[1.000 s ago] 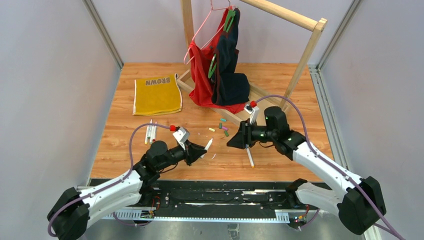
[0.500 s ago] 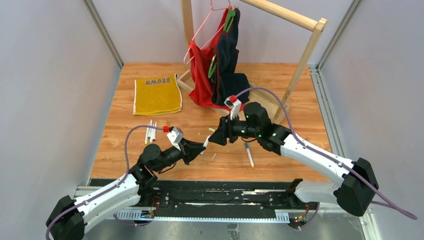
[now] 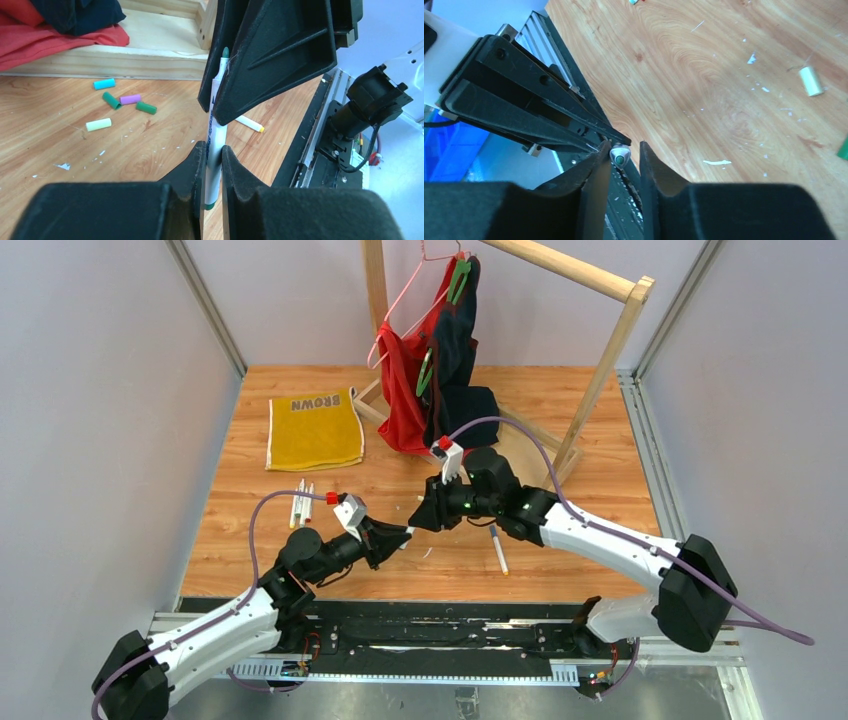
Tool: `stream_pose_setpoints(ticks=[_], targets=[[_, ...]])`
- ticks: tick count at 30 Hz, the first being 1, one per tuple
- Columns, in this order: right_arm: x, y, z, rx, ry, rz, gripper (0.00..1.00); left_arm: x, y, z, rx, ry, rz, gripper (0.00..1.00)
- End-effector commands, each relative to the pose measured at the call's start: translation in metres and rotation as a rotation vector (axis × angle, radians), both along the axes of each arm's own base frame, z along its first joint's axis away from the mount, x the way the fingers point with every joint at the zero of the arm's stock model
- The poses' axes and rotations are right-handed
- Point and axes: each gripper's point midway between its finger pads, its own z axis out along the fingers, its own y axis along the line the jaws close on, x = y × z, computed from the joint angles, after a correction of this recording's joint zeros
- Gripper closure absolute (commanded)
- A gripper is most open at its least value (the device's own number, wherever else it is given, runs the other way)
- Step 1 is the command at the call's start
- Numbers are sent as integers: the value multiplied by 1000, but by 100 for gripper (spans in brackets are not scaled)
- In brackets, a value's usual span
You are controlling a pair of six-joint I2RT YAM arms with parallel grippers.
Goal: Insert the pens into the pen caps
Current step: Pick up the pen from the center of the board.
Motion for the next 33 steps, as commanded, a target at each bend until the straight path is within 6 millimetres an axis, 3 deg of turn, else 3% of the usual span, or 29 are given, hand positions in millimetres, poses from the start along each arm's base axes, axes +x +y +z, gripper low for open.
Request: stream_pose_setpoints(ticks=[1, 3, 4, 7, 10, 12, 18, 21, 26, 29, 33], targets=[[1, 14, 8, 46, -13, 26, 82, -2, -2, 8, -25, -23, -11, 100], [0, 18, 8, 60, -11, 38, 95, 0, -2, 8, -24, -24, -3, 96], [0, 18, 9, 68, -16, 45, 98, 0, -1, 7, -22, -21, 0, 87], [-4, 20, 14, 87, -37, 81, 99, 3, -1, 4, -15, -10, 12, 58], [-10, 22, 18, 100, -46, 130, 100, 5, -2, -1, -1, 4, 16, 48], [-13, 22, 19, 103, -46, 146, 99, 6, -4, -3, 9, 15, 13, 53], [-14, 17, 12, 72, -46, 144, 99, 8, -6, -9, 25, 33, 14, 87], [-9, 9, 4, 6, -62, 119, 86, 12, -3, -13, 33, 45, 44, 99], [19, -33, -24, -240, -124, -31, 62, 27, 10, -23, 46, 87, 165, 100], [34, -64, -51, -361, -81, -129, 59, 37, 21, -28, 72, 103, 252, 100], [49, -88, -79, -495, -81, -216, 58, 48, 41, -35, 97, 116, 374, 100]])
